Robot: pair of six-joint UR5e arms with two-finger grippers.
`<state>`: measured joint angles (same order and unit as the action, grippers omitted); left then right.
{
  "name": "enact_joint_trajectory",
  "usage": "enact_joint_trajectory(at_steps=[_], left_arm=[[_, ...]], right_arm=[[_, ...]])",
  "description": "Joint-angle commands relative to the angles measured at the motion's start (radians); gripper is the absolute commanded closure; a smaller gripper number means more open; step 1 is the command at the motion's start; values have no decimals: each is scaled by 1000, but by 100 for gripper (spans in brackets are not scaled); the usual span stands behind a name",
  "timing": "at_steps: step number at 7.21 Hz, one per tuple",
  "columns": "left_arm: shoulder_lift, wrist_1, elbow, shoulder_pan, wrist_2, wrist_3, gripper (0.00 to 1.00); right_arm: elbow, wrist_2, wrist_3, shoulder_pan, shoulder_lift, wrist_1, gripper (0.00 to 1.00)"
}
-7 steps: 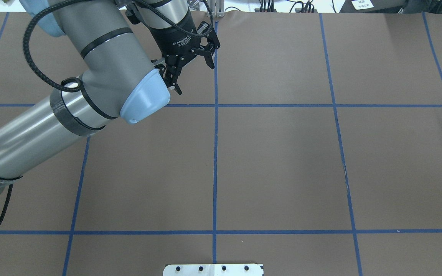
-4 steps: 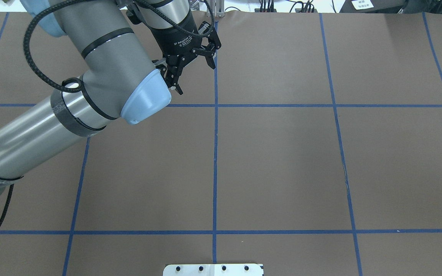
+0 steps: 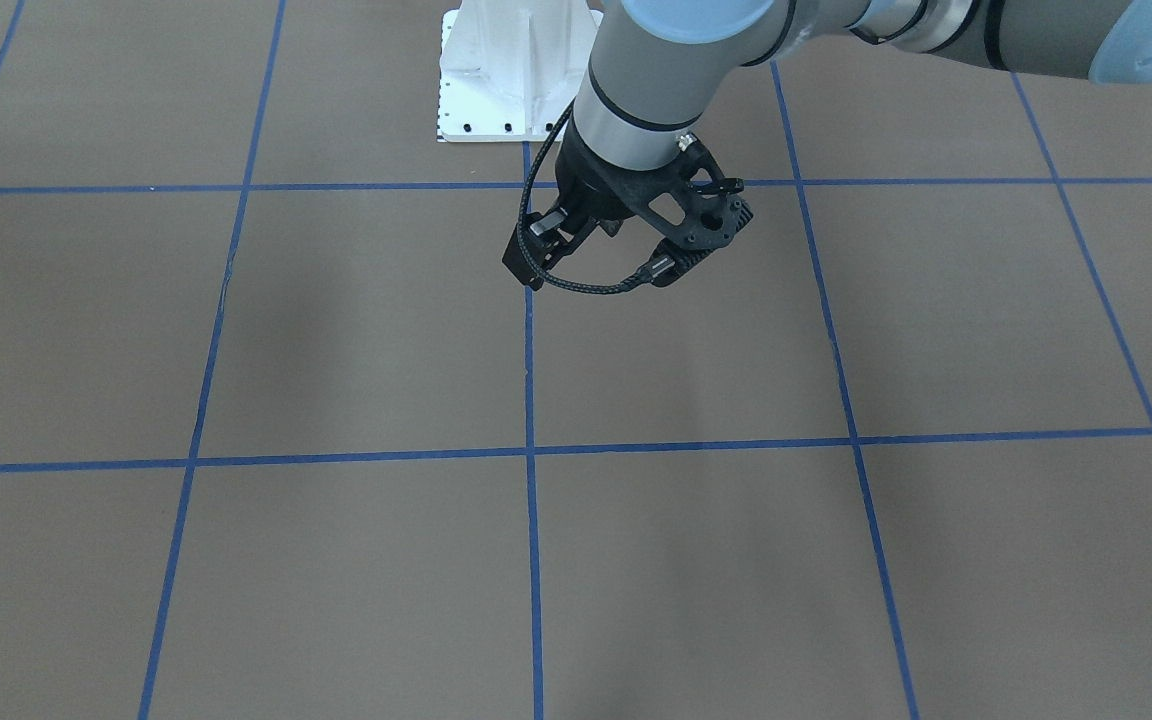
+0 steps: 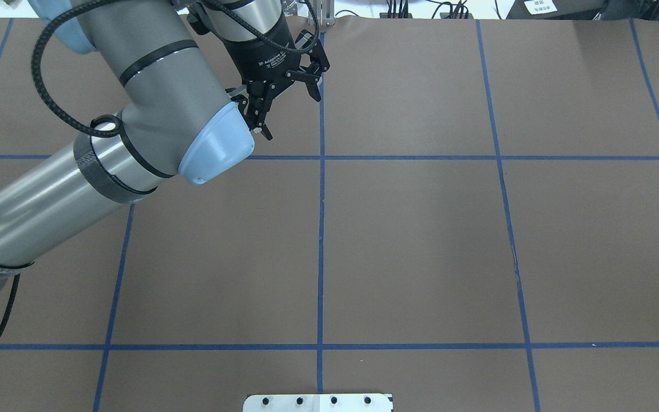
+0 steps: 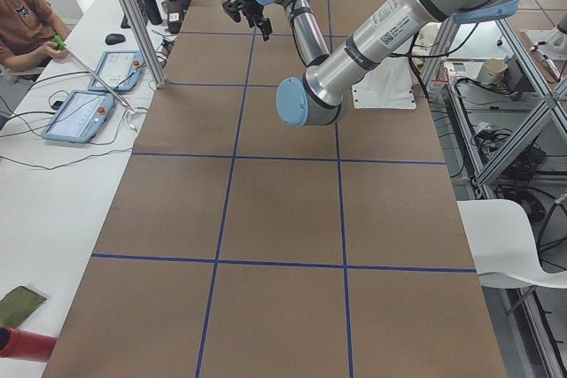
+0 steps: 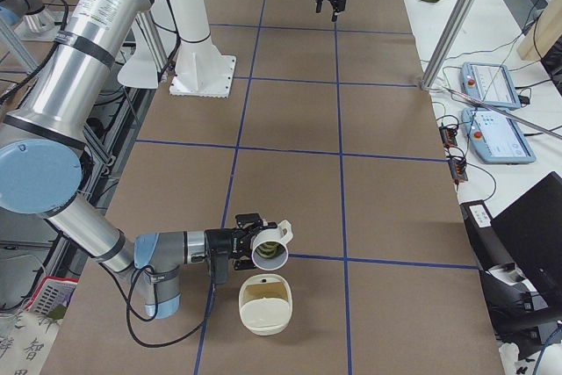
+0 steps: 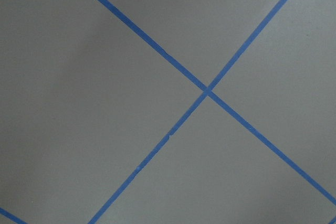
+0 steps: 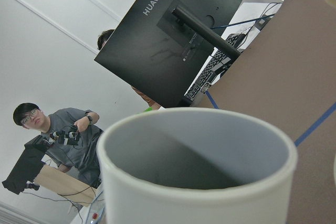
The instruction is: Left arm hands cup to right arm to dump lemon
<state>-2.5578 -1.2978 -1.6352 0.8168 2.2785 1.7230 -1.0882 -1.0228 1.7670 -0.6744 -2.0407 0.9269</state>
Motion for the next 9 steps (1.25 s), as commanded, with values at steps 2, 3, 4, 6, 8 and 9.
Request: enact_joint_trajectory(at_steps=[2,3,4,6,8,9], left_arm=[[1,2,-5,2,-13,-3,0],[1,2,-6,4,-13,-3,0],[-1,3,-8,4,-14,0,0],[-2,14,-9,5,-14,0,0],[-4,18,-9,4,-14,0,0],[-5,18,-9,4,-14,0,0]], right_arm=[[16,0,257,-4,5,3,90],[22,1,334,-14,14,3,89],[42,0,409,-40,17,3,89],[76,-3,512,-62,43,4,89],[108,-20,615,-86,46,41,89],[161,-20,655,-86,63,129,89]])
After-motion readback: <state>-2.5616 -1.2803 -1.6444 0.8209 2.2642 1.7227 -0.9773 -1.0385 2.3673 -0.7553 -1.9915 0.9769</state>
